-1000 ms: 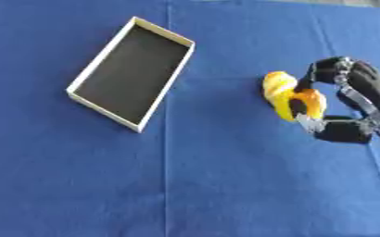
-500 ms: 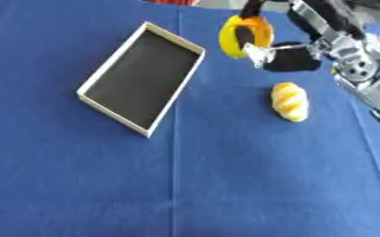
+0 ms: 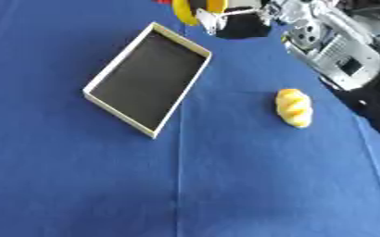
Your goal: Pick up objects on the table and place them in the box.
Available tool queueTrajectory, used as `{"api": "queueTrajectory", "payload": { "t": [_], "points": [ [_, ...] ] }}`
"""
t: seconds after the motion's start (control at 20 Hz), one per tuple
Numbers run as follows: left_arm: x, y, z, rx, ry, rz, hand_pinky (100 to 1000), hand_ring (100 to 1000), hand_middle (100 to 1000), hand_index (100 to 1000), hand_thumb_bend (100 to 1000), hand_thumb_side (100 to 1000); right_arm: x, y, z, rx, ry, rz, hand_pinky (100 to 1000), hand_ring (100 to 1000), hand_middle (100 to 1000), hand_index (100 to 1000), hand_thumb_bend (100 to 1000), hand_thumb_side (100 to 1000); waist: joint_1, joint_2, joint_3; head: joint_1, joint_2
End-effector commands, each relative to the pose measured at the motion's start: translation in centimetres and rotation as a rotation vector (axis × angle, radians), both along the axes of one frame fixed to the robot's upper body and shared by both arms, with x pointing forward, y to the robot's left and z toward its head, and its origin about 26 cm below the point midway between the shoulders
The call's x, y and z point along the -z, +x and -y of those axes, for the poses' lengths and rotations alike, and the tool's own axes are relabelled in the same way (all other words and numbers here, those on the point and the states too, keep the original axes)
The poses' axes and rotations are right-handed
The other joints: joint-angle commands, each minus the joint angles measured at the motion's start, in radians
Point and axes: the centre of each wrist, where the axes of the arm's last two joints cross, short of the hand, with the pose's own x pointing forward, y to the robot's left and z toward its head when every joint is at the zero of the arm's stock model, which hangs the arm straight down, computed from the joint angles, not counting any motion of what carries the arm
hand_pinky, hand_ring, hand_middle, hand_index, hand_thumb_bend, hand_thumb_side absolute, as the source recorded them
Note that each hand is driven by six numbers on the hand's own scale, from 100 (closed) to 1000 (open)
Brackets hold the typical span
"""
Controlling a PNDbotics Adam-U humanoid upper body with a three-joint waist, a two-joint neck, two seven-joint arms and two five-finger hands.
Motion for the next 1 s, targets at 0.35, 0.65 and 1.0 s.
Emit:
{"api": "queueTrajectory", "payload": {
  "t": [0.35, 0.65, 1.0],
  "points": [
    [-1.3, -0.3, 1.2, 0.101, 0.049, 0.034, 814, 811, 786, 879, 100, 639, 2.8, 2.8, 0.8, 0.088, -0.064, -0.091, 780, 596, 441, 510, 100, 198, -0.004, -0.001, 0.020, -0.029, -0.019],
    [-1.4, -0.3, 1.7, 0.129, 0.052, 0.024, 813, 811, 786, 879, 100, 641, 4.4, 4.3, 0.6, 0.097, -0.087, -0.131, 780, 602, 446, 515, 100, 198, -0.006, 0.007, 0.030, -0.032, -0.025],
    [-1.2, -0.2, 1.9, 0.138, 0.052, 0.005, 813, 810, 786, 879, 100, 644, 5.8, 5.2, 0.5, 0.105, -0.131, -0.180, 803, 671, 531, 595, 100, 146, -0.010, 0.007, 0.032, -0.029, -0.028]
  ]
}}
